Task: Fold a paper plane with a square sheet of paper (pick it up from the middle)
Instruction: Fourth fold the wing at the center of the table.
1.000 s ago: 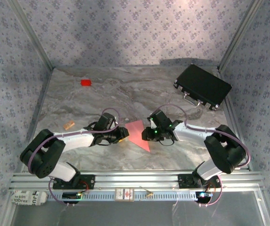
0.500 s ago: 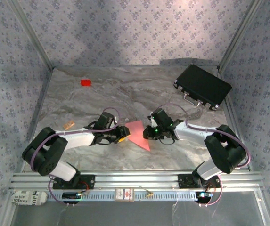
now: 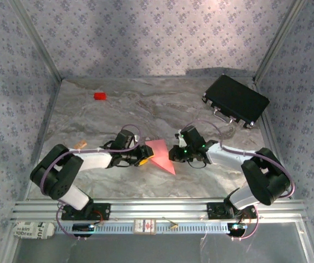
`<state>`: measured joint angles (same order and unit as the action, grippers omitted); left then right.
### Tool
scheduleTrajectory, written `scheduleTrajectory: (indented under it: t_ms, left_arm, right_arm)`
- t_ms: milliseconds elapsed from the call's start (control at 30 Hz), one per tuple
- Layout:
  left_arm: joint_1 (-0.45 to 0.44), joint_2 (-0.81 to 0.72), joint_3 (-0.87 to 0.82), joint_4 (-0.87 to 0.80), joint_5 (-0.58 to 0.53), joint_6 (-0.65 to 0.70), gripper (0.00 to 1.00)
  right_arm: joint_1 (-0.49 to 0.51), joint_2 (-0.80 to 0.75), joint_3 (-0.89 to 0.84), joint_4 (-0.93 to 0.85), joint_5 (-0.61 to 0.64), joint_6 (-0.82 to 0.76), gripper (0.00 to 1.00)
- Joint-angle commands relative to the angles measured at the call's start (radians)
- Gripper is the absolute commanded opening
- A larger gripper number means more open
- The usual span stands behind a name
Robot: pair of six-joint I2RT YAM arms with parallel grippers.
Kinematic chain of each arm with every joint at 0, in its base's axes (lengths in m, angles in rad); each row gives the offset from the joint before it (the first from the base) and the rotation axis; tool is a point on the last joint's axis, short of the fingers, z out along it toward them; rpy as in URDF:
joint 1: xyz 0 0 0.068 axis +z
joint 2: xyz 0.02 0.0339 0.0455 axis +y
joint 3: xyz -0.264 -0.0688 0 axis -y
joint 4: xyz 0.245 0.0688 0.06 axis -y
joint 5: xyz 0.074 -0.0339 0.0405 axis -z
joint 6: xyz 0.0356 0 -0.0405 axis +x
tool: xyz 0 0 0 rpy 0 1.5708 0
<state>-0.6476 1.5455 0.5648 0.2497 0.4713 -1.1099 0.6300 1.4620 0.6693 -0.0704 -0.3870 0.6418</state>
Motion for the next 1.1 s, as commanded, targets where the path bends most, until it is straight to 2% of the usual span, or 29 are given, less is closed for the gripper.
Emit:
scheduleTrajectory:
  t_ms: [0,167,367,467,600,667,833,1067]
  left_arm:
    - [0.003,0.028,0.038,0.07,0.042,-0.02,0.51]
    - [0.004,0.072,0.061,0.106,0.07,-0.035,0.45]
    - [0.004,0.09,0.072,0.117,0.074,-0.042,0.25]
    - [0.005,0.086,0.067,0.119,0.071,-0.045,0.19]
    - [0.005,0.072,0.067,0.116,0.066,-0.044,0.16]
    - [0.005,0.064,0.069,0.11,0.063,-0.043,0.14]
    - [0.003,0.061,0.073,0.106,0.062,-0.042,0.14]
    - [0.003,0.057,0.078,0.096,0.063,-0.038,0.19]
  right_arm:
    - [-0.009,-0.025,-0.015,0.01,-0.017,-0.005,0.09]
    - [-0.016,-0.03,-0.022,0.01,-0.018,-0.005,0.09]
    - [-0.017,-0.035,-0.028,0.003,-0.008,-0.004,0.13]
    - [-0.011,-0.063,-0.027,-0.041,0.048,-0.004,0.21]
    - [0.014,-0.15,-0.042,-0.08,0.145,-0.047,0.38]
    - [0.033,-0.195,-0.049,-0.094,0.19,-0.072,0.43]
    - [0.112,-0.274,-0.079,-0.087,0.275,-0.161,0.46]
    - [0.382,-0.275,-0.176,0.124,0.585,-0.399,0.46]
